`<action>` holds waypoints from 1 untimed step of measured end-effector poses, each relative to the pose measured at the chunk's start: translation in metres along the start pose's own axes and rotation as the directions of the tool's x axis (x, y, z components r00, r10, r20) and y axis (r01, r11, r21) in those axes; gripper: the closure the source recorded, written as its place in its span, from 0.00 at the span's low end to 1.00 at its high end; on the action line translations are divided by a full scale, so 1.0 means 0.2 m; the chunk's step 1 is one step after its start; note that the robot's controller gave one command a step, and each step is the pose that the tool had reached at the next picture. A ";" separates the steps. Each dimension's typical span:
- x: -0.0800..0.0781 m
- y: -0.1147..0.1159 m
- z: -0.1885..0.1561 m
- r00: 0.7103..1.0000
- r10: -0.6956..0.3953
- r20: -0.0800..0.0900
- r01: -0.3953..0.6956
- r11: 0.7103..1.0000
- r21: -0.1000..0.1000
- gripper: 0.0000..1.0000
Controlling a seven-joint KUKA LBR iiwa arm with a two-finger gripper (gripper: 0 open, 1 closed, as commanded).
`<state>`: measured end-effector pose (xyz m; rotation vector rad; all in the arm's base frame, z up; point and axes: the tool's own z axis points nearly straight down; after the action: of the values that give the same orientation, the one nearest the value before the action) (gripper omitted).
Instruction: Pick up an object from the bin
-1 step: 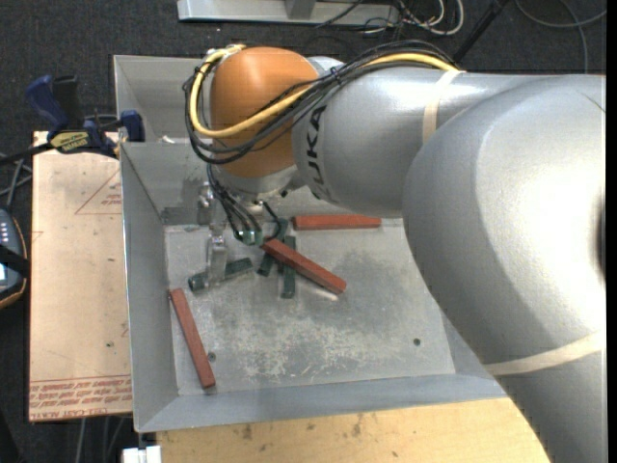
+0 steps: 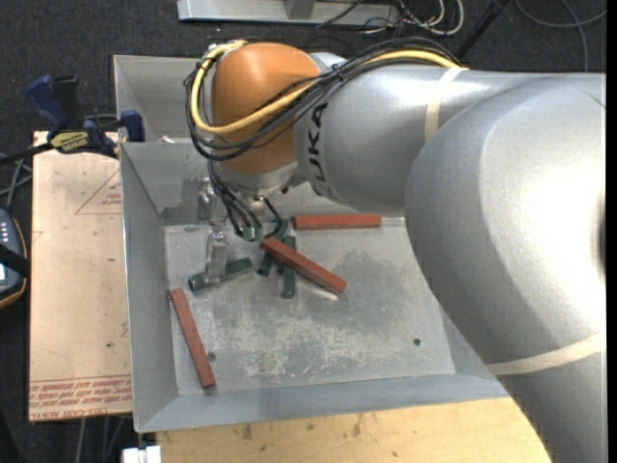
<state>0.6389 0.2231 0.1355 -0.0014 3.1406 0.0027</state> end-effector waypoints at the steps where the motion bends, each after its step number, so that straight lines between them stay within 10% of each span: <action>1: 0.00 0.00 0.00 1.000 -0.002 0.000 0.002 1.000 0.000 0.00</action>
Offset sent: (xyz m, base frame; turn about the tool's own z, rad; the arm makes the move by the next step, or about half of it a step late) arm -0.0188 0.0262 -0.0050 -0.1840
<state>0.6387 0.2229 0.1353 -0.0051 3.1408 0.0025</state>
